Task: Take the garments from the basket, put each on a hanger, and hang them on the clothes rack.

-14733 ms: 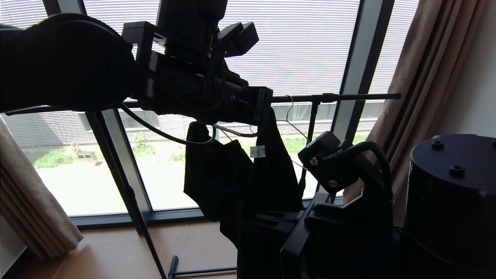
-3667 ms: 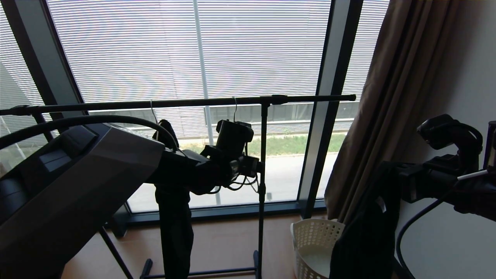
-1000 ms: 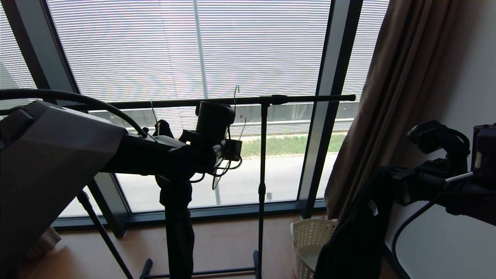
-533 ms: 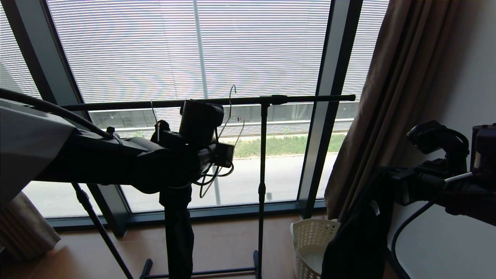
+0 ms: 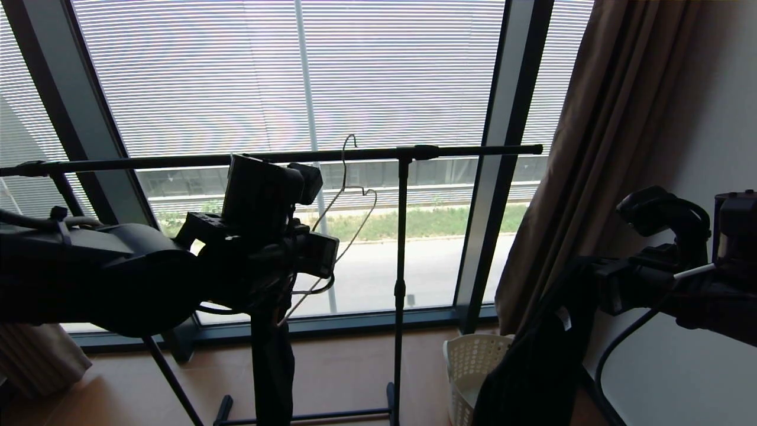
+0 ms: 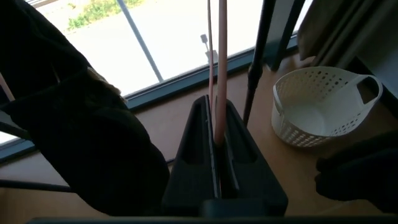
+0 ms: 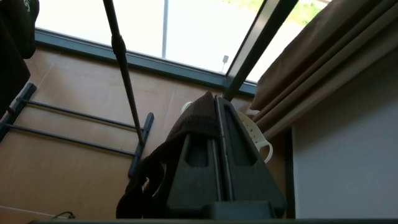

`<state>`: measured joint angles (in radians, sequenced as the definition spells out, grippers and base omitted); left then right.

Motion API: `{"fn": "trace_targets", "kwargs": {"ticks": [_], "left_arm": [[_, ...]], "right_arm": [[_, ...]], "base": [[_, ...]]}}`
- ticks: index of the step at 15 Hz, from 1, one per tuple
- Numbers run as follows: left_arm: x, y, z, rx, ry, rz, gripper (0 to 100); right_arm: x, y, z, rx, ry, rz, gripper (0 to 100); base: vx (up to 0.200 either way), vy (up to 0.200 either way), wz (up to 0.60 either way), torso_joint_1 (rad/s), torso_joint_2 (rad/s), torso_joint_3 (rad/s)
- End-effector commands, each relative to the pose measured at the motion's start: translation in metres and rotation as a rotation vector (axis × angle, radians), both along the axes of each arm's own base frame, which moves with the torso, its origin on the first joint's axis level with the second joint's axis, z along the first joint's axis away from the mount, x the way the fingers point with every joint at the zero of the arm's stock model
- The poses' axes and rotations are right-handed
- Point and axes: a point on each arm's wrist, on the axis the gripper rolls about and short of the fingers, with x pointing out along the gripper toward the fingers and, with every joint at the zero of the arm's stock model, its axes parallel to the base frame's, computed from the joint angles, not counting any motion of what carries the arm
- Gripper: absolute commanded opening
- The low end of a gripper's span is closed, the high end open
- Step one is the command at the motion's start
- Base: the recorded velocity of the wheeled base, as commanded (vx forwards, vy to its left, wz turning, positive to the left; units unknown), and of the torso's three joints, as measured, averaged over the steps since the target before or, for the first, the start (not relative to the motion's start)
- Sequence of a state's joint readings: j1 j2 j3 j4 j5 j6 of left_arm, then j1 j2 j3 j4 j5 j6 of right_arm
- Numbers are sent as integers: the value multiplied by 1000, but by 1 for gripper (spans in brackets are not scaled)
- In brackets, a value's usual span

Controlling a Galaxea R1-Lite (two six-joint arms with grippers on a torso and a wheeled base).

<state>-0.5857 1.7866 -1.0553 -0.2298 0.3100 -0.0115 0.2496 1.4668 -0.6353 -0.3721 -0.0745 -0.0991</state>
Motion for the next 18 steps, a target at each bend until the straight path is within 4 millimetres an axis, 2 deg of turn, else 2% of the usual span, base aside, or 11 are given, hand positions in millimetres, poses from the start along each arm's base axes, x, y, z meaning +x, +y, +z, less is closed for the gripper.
{"fn": "trace_targets", "kwargs": {"ticks": [1,3,5,6,7,9,10,12,14,15,18], "left_arm": [[-38,24,12,7,-16,-61,0],[-62,39,16,-16,-15,-133,0],[-87,54,12,-26,-1,-218,0],[-95,59,8,-20,6,-253,0],[-115,72,-2,-21,26,-315,0],[-137,87,-15,-97,25,-447,0],[-139,89,-16,-107,24,-471,0],[-146,97,-33,-150,17,-605,0],[-151,98,-40,-163,0,-671,0],[-154,99,-44,-168,-14,-734,0],[-159,99,-51,-174,-4,-774,0]], "right_arm": [[0,0,-1,-1,2,0,0],[0,0,-1,-1,4,1,0],[-1,3,-2,-2,8,14,0],[-1,4,-3,-4,11,17,0],[1,5,-6,-8,23,17,0],[3,5,-8,-19,29,1,0],[2,6,-7,-23,25,-6,0],[-4,11,-4,-82,-5,-86,0],[-4,13,-3,-185,-28,-146,0],[-3,13,1,-289,-48,-171,0],[0,18,7,-354,-74,-195,0]], "base": [[0,0,0,0,0,0],[0,0,0,0,0,0],[0,0,0,0,0,0],[0,0,0,0,0,0],[0,0,0,0,0,0],[0,0,0,0,0,0],[0,0,0,0,0,0],[0,0,0,0,0,0],[0,0,0,0,0,0],[0,0,0,0,0,0],[0,0,0,0,0,0]]}}
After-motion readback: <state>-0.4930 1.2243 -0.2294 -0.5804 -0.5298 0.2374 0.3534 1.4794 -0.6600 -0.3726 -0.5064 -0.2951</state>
